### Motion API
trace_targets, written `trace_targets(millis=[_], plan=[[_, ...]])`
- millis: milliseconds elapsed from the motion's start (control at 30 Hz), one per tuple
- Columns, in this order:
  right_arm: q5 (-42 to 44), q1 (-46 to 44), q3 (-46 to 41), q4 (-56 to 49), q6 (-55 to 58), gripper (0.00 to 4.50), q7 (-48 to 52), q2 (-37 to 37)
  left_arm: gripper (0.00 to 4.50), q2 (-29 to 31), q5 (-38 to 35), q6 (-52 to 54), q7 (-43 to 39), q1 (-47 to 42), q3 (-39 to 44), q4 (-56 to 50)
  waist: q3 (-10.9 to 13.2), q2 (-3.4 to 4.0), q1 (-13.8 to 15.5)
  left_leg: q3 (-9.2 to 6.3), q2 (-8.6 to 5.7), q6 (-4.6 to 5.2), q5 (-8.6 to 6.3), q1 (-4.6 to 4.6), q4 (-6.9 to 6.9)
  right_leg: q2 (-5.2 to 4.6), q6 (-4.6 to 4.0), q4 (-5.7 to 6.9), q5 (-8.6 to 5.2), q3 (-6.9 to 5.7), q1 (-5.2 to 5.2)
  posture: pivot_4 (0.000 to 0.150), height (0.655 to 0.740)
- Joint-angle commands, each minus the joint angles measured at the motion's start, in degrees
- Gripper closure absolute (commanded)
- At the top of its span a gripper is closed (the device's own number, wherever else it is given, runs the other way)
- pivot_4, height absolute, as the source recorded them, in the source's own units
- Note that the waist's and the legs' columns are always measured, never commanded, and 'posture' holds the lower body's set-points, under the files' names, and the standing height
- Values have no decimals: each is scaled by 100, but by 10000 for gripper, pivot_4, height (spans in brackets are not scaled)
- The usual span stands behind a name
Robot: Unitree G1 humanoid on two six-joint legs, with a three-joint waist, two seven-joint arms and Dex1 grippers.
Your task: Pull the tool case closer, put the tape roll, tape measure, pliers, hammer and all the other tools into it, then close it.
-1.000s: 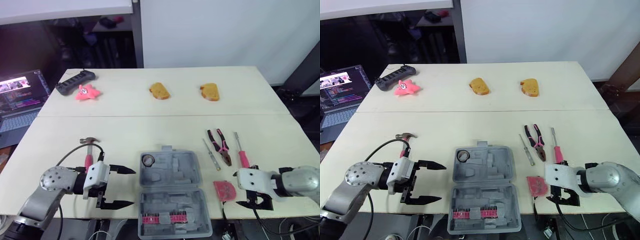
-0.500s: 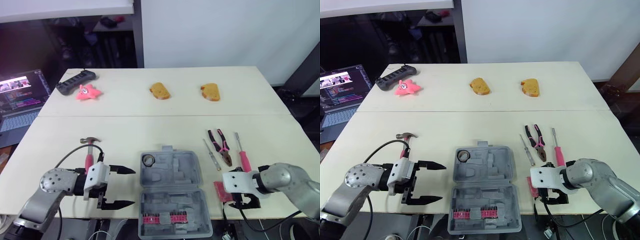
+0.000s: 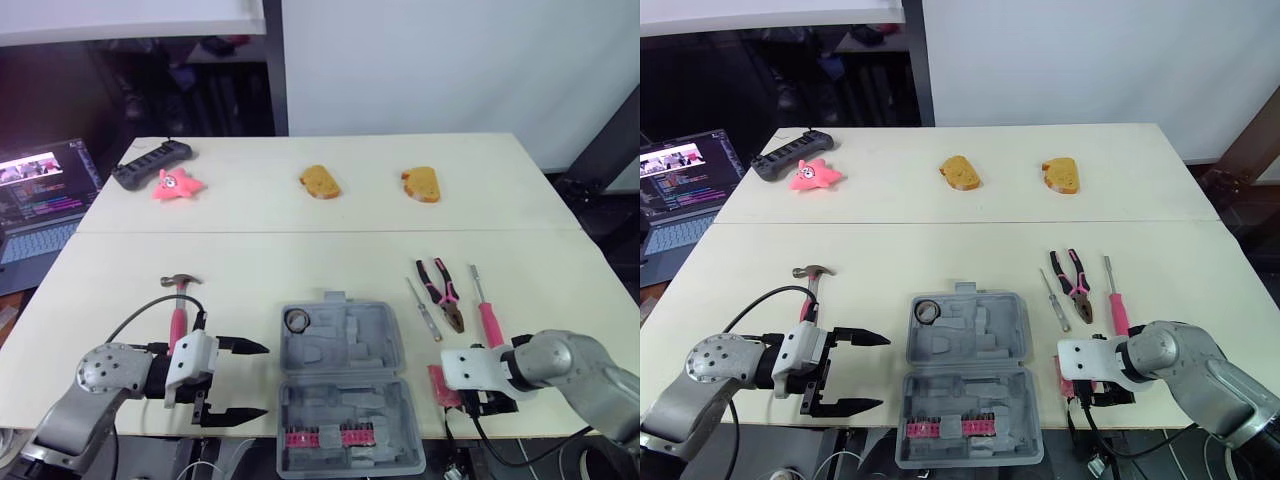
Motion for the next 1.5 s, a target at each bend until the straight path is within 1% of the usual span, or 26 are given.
trace_targets(millis=[33, 67, 133, 200, 267, 333, 400, 500, 600, 667, 767, 867, 967, 1033, 1200, 1500], plan=[[508, -210, -511, -534, 197, 15992, 223, 90, 0, 31, -17, -14, 69, -127, 143, -15, 0, 0, 0, 0, 0, 0, 0, 0, 0, 0, 0, 0, 0, 0, 0, 1500, 7400], [664, -311, -593, -682, 349, 15992, 298, 124, 0, 32, -19, -4, 79, -152, 147, 4, 0, 0, -6, -1, 0, 0, 0, 0, 0, 0, 0, 1, 0, 0, 0, 1500, 7400], [1023, -998, -635, -1055, 1083, 15992, 467, 289, 0, 39, -2, 13, 100, -240, 149, 82, 2, 3, -26, -1, 1, 0, 0, 2, 0, 1, 0, 2, 0, 0, 0, 1500, 7400], [1225, -1722, -490, -1261, 1979, 15992, 531, 454, 0, 39, 14, 21, 118, -331, 142, 168, 1, 4, -28, 1, 1, 0, 0, 3, 0, 1, -2, 2, 2, 1, -2, 1500, 7400], [1342, -2216, -238, -1406, 2683, 15992, 613, 486, 0, 32, 23, 22, 128, -394, 136, 230, 1, 3, -3, -3, 2, 0, 0, 2, 0, 2, -2, 2, 2, -1, -3, 1500, 7400], [1221, -2719, 208, -1419, 3036, 15992, 661, 541, 0, 27, 32, 15, 128, -448, 131, 280, -1, -1, 26, -12, 1, -1, 0, -1, -1, 1, -2, 0, 2, -6, 0, 1500, 7400], [901, -3479, 956, -1122, 3447, 15992, 568, 901, 0, 11, 54, 16, 137, -513, 115, 339, 0, -2, 4, -13, -3, -1, 0, -11, -1, -3, -2, -3, 2, -7, -8, 1500, 7400], [470, -4241, 1768, -651, 3695, 15992, 398, 1349, 0, -17, 85, -2, 134, -556, 90, 386, 1, -1, -36, -3, -2, -3, 1, -11, 0, -4, -3, 5, 3, -2, -18, 1500, 7400], [243, -5069, 2451, -122, 3913, 15992, 421, 1950, 0, -29, 116, -16, 121, -554, 88, 400, 1, -1, -45, -5, -3, -6, 3, -15, -2, -2, -4, 9, 4, -3, -28, 1500, 7400], [8, -5451, 2907, 169, 3791, 15992, 539, 2106, 0, -27, 139, -40, 108, -542, 98, 423, 1, 0, -53, -2, -4, -8, 4, -17, -3, -1, -4, 11, 4, 3, -35, 1500, 7400], [-186, -5691, 3302, 360, 3677, 15992, 694, 2112, 0, -36, 159, -61, 115, -539, 90, 431, 0, -1, 7, -8, -4, -12, 6, -23, -5, 0, -5, 12, 4, -1, -41, 1500, 7400], [-524, -5843, 3813, 549, 3482, 15992, 887, 2123, 0, -73, 197, -141, 134, -507, 90, 476, 0, -1, -5, -5, -9, -11, 6, -28, -2, -5, -4, 9, 4, -1, -41, 1500, 7400], [-630, -5860, 4011, 462, 3520, 15992, 1115, 2085, 0, -105, 222, -194, 153, -441, 90, 474, 1, -1, -30, -3, -12, -11, 6, -28, -1, -2, -4, 13, 5, 0, -45, 1500, 7400], [-696, -5841, 4102, 348, 3594, 15992, 1227, 2038, 0, -121, 232, -224, 154, -401, 99, 473, 1, -1, -48, -2, -11, -14, 7, -28, -4, 3, -5, 21, 5, 2, -56, 1500, 7400], [-732, -5782, 4161, 366, 4034, 15992, 1143, 2300, 0, -179, 269, -279, 197, -303, 85, 446, 0, -1, -46, 4, -9, -21, 11, -28, -6, 4, -10, 34, 7, 3, -71, 1500, 7400], [-991, -5712, 4367, 1030, 3786, 15992, 909, 2564, 0, -230, 255, -242, 338, -123, 93, 229, 0, -1, -35, 6, -10, -22, 12, -29, -6, 2, -11, 34, 8, 6, -70, 1500, 7400]])
